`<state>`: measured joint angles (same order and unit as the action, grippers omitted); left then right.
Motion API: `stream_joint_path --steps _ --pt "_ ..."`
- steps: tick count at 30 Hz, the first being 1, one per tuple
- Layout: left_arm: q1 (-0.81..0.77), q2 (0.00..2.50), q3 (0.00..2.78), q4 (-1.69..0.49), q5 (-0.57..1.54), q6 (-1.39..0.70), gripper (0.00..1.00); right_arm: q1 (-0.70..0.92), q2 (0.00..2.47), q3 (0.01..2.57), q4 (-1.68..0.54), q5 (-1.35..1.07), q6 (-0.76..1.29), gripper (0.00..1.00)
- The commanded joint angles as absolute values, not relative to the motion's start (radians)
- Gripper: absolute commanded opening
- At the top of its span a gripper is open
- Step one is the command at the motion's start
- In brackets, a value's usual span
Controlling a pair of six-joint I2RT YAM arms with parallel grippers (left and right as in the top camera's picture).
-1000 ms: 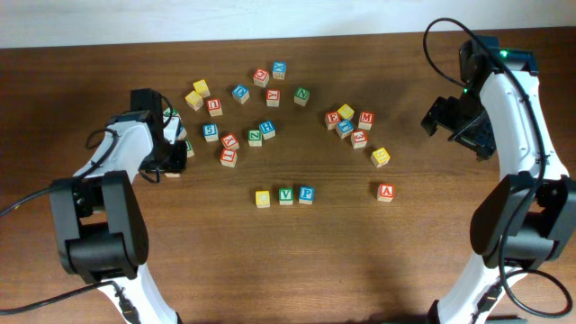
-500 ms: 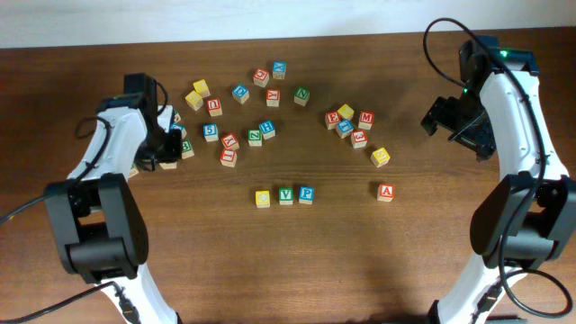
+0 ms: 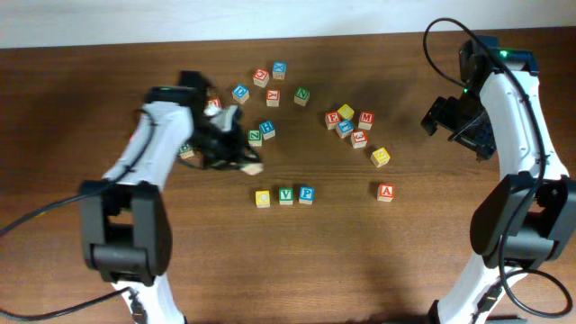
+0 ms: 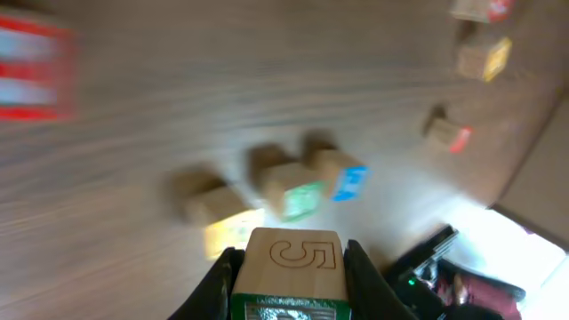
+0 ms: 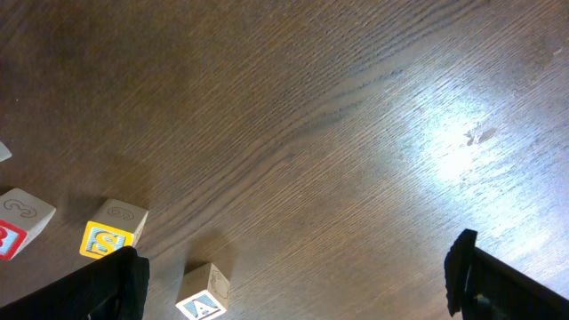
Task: Spell out CVPR
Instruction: 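Lift the R block and carry it right of the P block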
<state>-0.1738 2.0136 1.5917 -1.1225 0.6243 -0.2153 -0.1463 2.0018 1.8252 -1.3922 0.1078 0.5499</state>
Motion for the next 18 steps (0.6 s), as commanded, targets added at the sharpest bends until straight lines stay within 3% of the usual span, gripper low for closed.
stream_joint_path --steps 1,8,18 --pt "-0.371 1.982 1.607 -1.028 0.519 -0.424 0.18 -0.146 1.987 1.838 -1.394 0.117 0.554 0.98" --pt "-0.709 1.982 1.605 -0.946 0.027 -0.670 0.19 -0.146 1.987 1.838 -1.394 0.117 0.554 0.98" --pt "-0.858 2.060 1.605 -0.779 -0.135 -0.778 0.18 -0.146 1.987 1.838 -1.394 0.117 0.554 0.98"
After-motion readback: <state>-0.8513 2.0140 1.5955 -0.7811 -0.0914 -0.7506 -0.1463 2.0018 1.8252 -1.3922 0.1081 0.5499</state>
